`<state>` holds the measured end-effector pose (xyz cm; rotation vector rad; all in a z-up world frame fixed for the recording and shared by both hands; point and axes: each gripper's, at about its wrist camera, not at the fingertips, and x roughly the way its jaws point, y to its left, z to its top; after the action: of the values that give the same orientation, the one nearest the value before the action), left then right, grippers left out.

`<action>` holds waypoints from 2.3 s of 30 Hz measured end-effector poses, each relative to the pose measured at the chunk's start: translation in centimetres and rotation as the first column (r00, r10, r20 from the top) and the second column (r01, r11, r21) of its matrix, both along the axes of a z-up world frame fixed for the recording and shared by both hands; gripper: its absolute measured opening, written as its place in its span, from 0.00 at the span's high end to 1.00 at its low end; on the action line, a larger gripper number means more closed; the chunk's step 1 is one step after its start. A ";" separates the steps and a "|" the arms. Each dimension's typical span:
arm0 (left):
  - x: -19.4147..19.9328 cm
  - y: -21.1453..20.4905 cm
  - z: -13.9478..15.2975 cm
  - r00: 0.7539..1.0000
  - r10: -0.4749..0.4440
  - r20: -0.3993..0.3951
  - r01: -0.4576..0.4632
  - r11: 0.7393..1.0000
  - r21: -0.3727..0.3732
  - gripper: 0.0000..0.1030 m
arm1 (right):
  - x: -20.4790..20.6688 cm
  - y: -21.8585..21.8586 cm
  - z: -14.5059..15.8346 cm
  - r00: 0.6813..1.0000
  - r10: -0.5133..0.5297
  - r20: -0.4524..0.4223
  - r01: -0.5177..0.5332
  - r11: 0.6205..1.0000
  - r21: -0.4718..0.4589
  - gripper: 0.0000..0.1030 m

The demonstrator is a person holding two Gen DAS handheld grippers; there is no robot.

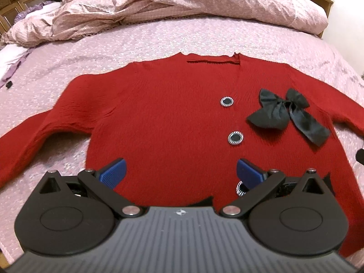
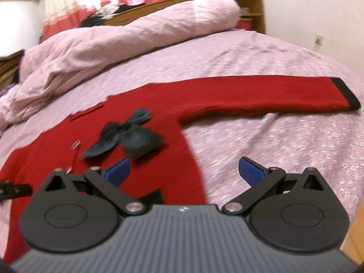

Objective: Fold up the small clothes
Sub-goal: 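Move the right tool over the sleeve with the black cuff, then grasp the black-cuffed sleeve with the right tool and lift it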

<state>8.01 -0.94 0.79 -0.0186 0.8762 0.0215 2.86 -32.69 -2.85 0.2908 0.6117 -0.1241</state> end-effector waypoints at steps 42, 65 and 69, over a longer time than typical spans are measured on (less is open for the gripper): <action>7.7 -4.8 -6.4 0.998 0.008 -0.070 -0.008 1.000 0.002 0.00 | 8.1 -21.5 -5.6 0.920 -0.382 0.091 0.343 0.894 0.289 0.00; 7.4 -4.0 -5.5 0.988 -0.097 -0.117 0.096 0.995 -0.016 0.00 | 5.3 -26.3 -6.1 0.887 -0.462 -0.013 0.396 0.745 0.537 0.83; 7.0 -3.9 -5.1 0.990 -0.092 -0.108 0.092 0.996 -0.005 0.00 | 5.3 -25.2 -4.5 0.893 -0.449 0.042 0.372 0.786 0.494 0.86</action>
<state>15.03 -4.79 -4.33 0.0236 0.9842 -0.0641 8.21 -57.89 -7.38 0.9103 0.4029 -0.3735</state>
